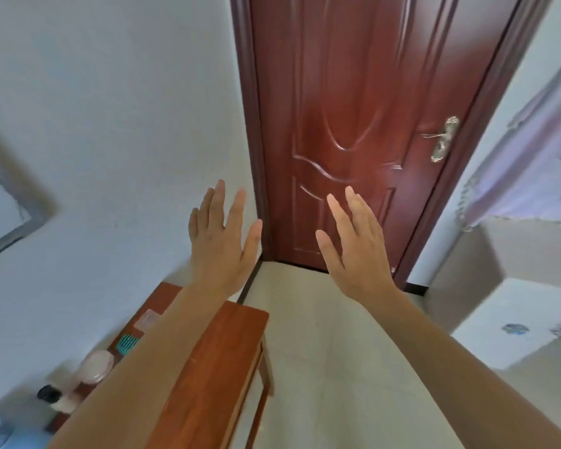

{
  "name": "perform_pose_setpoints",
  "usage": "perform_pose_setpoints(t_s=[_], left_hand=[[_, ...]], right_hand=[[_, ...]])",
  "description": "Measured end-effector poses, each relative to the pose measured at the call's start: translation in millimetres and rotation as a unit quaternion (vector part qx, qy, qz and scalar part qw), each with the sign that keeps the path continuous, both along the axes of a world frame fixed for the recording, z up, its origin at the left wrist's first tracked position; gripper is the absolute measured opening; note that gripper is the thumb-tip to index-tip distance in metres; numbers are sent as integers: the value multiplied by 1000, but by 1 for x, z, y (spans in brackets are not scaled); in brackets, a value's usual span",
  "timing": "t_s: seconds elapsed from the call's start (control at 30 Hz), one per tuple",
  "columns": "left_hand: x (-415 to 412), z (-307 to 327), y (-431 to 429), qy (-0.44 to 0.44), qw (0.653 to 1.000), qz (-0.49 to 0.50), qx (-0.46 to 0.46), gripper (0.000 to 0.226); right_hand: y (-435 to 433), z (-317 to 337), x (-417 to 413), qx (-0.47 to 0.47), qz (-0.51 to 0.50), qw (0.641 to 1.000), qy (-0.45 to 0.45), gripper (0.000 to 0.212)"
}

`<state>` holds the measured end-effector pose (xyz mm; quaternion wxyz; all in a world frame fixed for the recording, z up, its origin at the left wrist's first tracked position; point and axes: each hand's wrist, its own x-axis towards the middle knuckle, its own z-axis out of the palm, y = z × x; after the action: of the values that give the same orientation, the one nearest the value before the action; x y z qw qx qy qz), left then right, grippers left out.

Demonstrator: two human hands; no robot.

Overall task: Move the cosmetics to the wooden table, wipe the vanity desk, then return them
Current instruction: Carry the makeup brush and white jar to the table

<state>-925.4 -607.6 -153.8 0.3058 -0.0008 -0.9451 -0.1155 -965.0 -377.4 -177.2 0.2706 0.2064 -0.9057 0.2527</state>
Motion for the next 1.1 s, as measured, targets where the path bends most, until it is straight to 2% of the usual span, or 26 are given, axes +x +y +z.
perform_pose_setpoints(t_s=[0.2,0.47,0.77,0.9,1.0,1.1], left_hand=[[-67,12,185,5,994,-107,9,57],[-121,1,425,-15,966,-259,-13,58],[-220,-49,570,-69,923,-371,-78,59],[-293,-80,640,-107,904,-394,-125,61],[-344,-97,691,-149,889,-405,-151,62],[-390,-106,743,-165,865,-434,-191,63]], right_hand=[[189,0,-10,-24,-108,993,32,57],[419,-26,-5,-24,-255,966,33,56],[549,-74,-60,-53,-354,934,-18,59],[611,-97,-118,-3,-373,925,-80,59],[657,-101,-156,11,-406,903,-141,62],[703,-101,-181,30,-441,882,-165,65]])
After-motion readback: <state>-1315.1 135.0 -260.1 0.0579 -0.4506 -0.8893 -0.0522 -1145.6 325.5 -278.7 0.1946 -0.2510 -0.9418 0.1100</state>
